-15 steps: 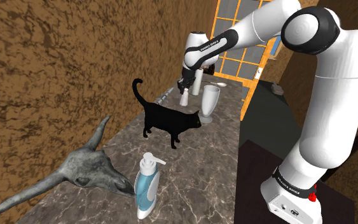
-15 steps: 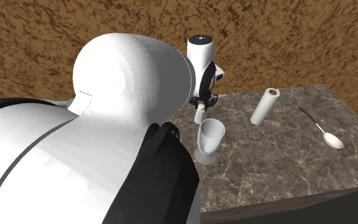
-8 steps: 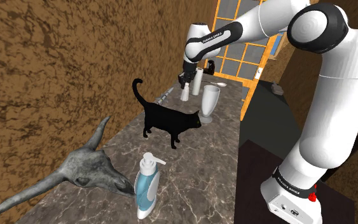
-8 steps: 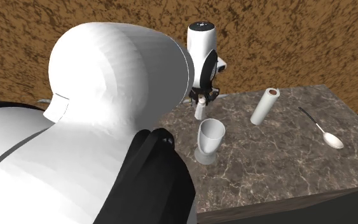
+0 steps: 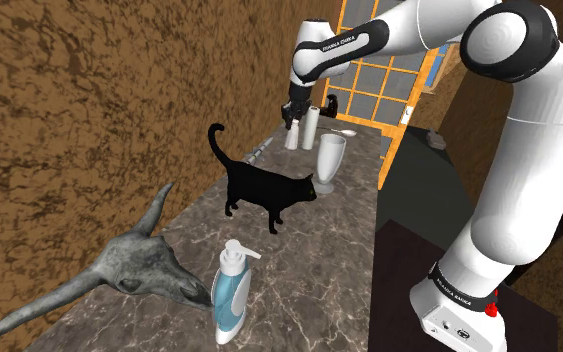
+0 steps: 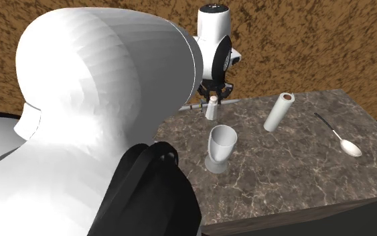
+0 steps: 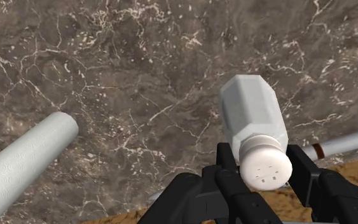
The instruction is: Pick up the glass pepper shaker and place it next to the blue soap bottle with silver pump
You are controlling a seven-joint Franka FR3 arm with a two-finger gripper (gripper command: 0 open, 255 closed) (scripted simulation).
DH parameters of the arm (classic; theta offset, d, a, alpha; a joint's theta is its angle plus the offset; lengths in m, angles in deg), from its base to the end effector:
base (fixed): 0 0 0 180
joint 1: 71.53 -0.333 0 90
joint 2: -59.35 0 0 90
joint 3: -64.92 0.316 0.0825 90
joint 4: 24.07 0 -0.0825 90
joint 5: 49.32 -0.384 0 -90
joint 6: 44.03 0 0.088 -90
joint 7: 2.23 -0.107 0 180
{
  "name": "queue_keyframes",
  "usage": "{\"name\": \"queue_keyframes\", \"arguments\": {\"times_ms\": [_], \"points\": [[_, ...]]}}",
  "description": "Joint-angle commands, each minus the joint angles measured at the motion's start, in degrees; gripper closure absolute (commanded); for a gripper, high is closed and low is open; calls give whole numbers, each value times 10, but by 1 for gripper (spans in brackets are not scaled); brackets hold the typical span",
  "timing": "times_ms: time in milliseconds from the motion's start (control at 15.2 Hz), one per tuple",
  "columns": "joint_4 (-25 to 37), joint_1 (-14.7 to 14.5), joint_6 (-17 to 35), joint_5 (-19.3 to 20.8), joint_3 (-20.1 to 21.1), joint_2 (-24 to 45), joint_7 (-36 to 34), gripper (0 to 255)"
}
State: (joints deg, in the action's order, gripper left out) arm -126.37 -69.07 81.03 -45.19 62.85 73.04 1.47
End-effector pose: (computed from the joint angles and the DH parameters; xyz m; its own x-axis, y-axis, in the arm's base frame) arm 0.6380 -0.0517 0.4348 0.9881 0.0300 0.1510 0.0175 -0.9964 0.0832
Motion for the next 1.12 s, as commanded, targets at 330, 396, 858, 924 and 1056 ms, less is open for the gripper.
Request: {"name": "queue_keyframes", "arguments": {"times_ms": [330, 396, 858, 924, 1056], "points": [[38, 0, -51, -2, 0, -13, 5, 255], [44, 0, -58, -2, 0, -14, 5, 255], [89, 0, -110, -3, 0, -21, 9, 255], [96, 0, -117, -4, 0, -21, 9, 255], [111, 0, -132, -4, 0, -22, 10, 255]]}}
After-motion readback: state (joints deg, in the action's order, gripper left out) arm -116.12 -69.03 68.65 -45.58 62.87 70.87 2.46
